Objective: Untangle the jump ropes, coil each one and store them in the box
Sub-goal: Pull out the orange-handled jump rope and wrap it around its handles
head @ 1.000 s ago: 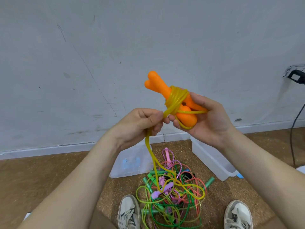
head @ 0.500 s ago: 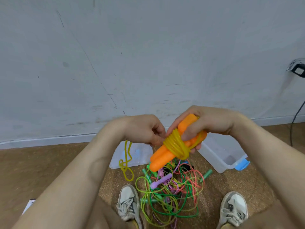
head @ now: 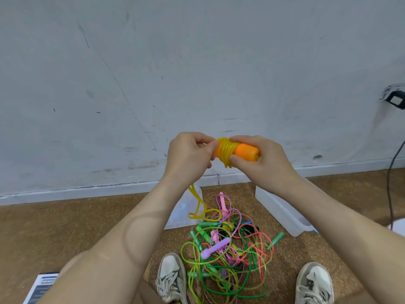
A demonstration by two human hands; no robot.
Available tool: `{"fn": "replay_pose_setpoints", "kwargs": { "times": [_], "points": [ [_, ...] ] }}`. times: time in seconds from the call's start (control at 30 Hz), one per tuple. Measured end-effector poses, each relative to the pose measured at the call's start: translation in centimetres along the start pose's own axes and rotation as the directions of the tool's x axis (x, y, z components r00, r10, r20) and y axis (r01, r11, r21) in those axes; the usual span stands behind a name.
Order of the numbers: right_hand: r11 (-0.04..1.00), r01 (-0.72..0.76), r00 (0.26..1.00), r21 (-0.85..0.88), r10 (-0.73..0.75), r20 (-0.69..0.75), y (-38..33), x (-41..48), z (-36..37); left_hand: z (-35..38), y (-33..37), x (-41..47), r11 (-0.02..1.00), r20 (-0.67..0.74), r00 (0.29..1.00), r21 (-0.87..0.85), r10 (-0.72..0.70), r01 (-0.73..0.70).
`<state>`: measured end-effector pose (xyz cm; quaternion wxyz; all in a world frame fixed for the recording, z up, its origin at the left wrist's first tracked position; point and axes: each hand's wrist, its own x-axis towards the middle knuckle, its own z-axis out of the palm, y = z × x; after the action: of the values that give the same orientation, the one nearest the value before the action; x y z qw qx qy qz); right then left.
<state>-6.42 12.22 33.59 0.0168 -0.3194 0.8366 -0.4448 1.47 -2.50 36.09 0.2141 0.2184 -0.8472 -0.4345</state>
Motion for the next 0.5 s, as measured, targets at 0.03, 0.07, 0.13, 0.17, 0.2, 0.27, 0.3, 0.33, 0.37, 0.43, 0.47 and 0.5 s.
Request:
{"fn": "replay_pose_setpoints", "kwargs": {
  "times": [0.03, 0.07, 0.13, 0.17, 0.2, 0.27, 0.3, 0.33, 0.37, 0.43, 0.47, 0.5],
  "points": [
    [1.0, -0.007, 0.999, 0.031, 0.008, -0.035, -0.2, -0.1, 0.1, 0.0, -0.2, 0.2, 0.999, -0.035, 0.999, -0.043, -0.003, 0.001],
    [0.998, -0.01, 0.998, 0.057, 0.014, -0.068, -0.3, -0.2, 0.1, 0.1, -0.4, 0.3, 0.998, -0.069, 0.998, -0.057, 0.007, -0.011],
    [0.991, -0.031, 0.992, 0.132, 0.047, -0.119, -0.6, -0.3, 0.6, 0.4, -0.7, 0.4, 0.997, -0.121, 0.99, -0.005, 0.077, -0.078],
    [0.979, -0.057, 0.987, 0.195, 0.084, -0.135, -0.7, -0.3, 0.8, 0.7, -0.9, 0.3, 0.993, -0.136, 0.984, 0.027, 0.119, -0.116],
    [0.961, -0.085, 0.98, 0.264, 0.128, -0.151, -0.8, -0.4, 0.9, 1.1, -1.0, 0.1, 0.989, -0.147, 0.978, 0.029, 0.145, -0.142],
    [0.91, -0.129, 0.957, 0.395, 0.218, -0.19, -1.0, -0.4, 1.1, 2.0, -1.0, -0.4, 0.984, -0.16, 0.982, -0.129, 0.102, -0.124],
    [0.876, -0.146, 0.944, 0.46, 0.262, -0.2, -1.2, -0.4, 1.0, 2.3, -0.9, -0.6, 0.959, -0.154, 0.987, -0.272, 0.042, -0.084],
    [0.835, -0.16, 0.933, 0.526, 0.302, -0.196, -1.4, -0.5, 0.9, 2.5, -0.8, -0.7, 0.909, -0.132, 0.991, -0.416, -0.021, -0.036],
    [0.79, -0.168, 0.925, 0.59, 0.333, -0.183, -1.7, -0.5, 0.8, 2.7, -0.8, -0.7, 0.847, -0.094, 0.992, -0.532, -0.079, 0.017],
    [0.696, -0.174, 0.915, 0.697, 0.375, -0.147, -1.9, -0.6, 0.6, 2.8, -0.7, -0.6, 0.713, 0.019, 0.985, -0.687, -0.172, 0.137],
    [0.645, -0.177, 0.913, 0.743, 0.39, -0.121, -2.0, -0.7, 0.6, 2.7, -0.7, -0.4, 0.652, 0.087, 0.975, -0.731, -0.207, 0.204],
    [0.589, -0.185, 0.912, 0.787, 0.401, -0.085, -2.0, -0.7, 0.4, 2.6, -0.8, -0.2, 0.605, 0.162, 0.96, -0.749, -0.231, 0.271]
  ]
}}
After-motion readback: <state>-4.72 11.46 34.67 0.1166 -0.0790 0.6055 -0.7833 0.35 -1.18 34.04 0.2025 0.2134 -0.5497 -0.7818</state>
